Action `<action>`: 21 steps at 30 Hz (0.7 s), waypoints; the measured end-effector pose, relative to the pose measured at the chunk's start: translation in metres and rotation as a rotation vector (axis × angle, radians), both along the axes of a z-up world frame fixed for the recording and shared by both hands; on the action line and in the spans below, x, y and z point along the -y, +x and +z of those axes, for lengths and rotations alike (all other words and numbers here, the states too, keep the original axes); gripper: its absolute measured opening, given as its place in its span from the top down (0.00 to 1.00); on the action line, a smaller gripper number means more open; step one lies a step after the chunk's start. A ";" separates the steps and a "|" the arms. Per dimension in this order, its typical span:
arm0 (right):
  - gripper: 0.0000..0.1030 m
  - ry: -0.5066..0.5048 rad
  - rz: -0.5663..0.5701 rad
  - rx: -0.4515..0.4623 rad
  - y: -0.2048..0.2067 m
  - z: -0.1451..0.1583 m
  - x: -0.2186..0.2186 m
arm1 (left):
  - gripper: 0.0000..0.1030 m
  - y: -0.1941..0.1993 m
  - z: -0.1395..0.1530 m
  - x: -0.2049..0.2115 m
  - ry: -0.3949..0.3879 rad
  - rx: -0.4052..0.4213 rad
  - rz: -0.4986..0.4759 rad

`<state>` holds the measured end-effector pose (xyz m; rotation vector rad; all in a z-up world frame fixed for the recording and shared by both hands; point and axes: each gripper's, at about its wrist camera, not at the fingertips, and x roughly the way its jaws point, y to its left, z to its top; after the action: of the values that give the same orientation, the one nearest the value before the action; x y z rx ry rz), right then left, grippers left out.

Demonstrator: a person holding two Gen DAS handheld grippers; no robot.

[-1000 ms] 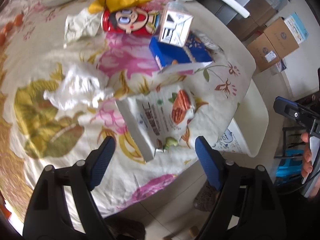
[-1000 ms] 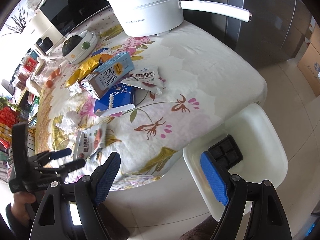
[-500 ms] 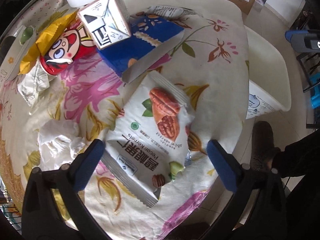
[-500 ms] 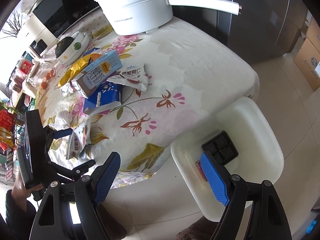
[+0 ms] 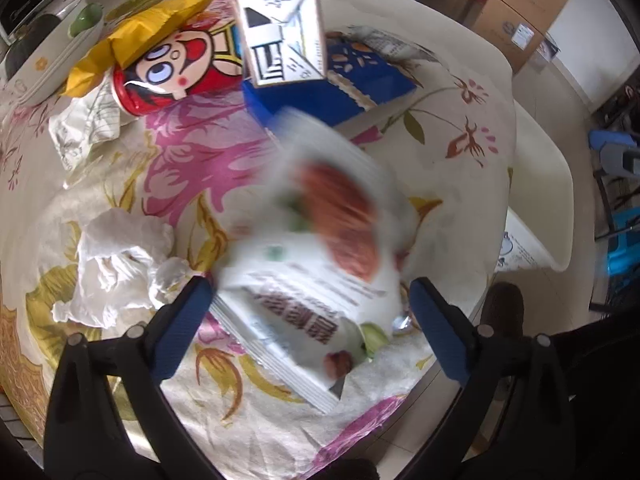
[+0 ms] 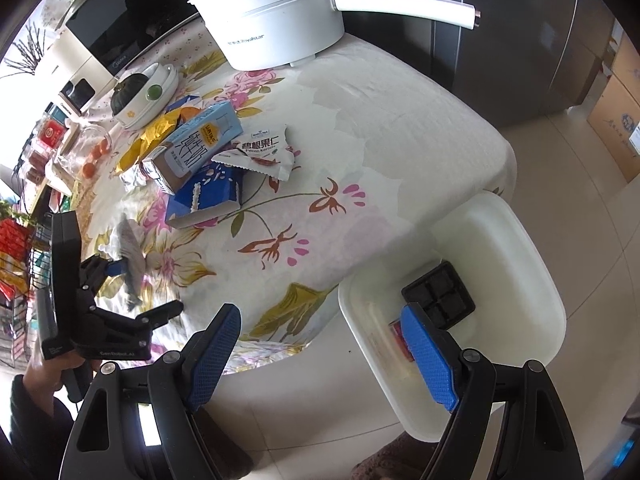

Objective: Collect trash

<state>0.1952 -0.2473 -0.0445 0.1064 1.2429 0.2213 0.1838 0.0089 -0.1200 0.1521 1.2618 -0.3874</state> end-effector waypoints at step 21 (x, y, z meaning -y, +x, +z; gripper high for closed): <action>0.18 -0.005 0.020 0.007 0.001 0.002 -0.022 | 0.43 -0.022 0.029 -0.036 -0.104 -0.012 0.171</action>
<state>0.1959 -0.2254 -0.0421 0.0889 1.2378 0.2352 0.1616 0.0451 -0.0914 -0.0467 1.2536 -0.3055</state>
